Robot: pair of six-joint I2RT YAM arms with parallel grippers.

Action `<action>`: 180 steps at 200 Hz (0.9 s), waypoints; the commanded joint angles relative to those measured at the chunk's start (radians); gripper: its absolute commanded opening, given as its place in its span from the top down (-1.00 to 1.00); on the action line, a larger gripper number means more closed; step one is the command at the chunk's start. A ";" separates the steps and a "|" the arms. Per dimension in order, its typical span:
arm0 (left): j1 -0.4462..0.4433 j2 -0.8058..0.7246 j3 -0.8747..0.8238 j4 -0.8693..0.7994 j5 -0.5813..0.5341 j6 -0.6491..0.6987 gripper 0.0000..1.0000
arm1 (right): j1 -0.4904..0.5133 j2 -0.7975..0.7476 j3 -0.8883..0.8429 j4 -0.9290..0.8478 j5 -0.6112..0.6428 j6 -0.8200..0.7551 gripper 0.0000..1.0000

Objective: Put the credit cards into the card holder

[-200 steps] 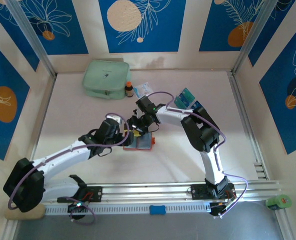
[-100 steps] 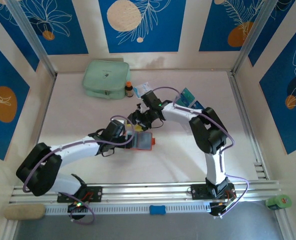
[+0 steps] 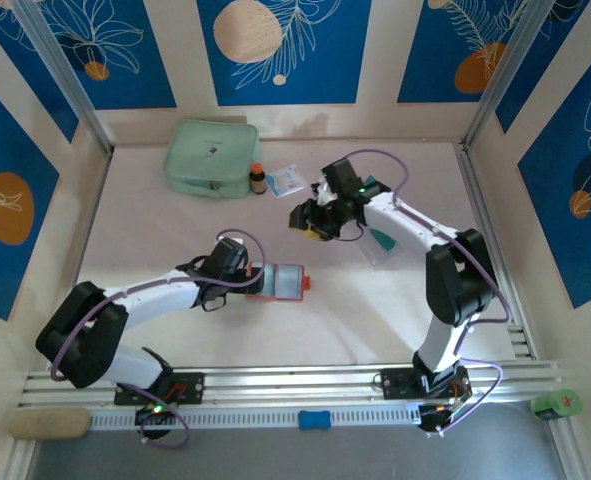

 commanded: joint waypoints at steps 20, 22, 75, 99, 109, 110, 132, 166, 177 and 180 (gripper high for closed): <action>0.016 0.000 -0.003 0.012 -0.008 -0.006 -0.99 | -0.119 -0.053 0.073 -0.250 0.215 -0.234 -0.04; 0.016 0.000 -0.004 0.011 -0.008 -0.005 -0.99 | -0.125 -0.053 0.076 -0.255 0.224 -0.241 -0.04; 0.018 0.003 -0.012 0.017 0.000 -0.007 -0.99 | -0.189 -0.017 0.133 -0.356 0.454 -0.369 -0.02; 0.018 0.006 -0.013 0.019 0.003 -0.007 -0.99 | -0.192 0.009 0.143 -0.375 0.522 -0.395 0.03; 0.018 0.006 -0.014 0.022 0.004 -0.007 -0.99 | -0.191 0.018 0.145 -0.379 0.546 -0.405 0.05; 0.018 0.006 -0.014 0.022 0.004 -0.007 -0.99 | -0.190 0.019 0.146 -0.380 0.549 -0.405 0.05; 0.018 0.008 -0.016 0.024 0.006 -0.007 -0.99 | -0.184 0.038 0.146 -0.387 0.599 -0.423 0.16; 0.018 0.008 -0.018 0.027 0.009 -0.007 -0.99 | -0.161 0.071 0.152 -0.396 0.673 -0.447 0.31; 0.019 0.008 -0.018 0.028 0.010 -0.008 -0.99 | -0.153 0.083 0.157 -0.398 0.699 -0.454 0.31; 0.018 0.008 -0.018 0.029 0.010 -0.008 -0.99 | -0.151 0.086 0.158 -0.399 0.707 -0.456 0.31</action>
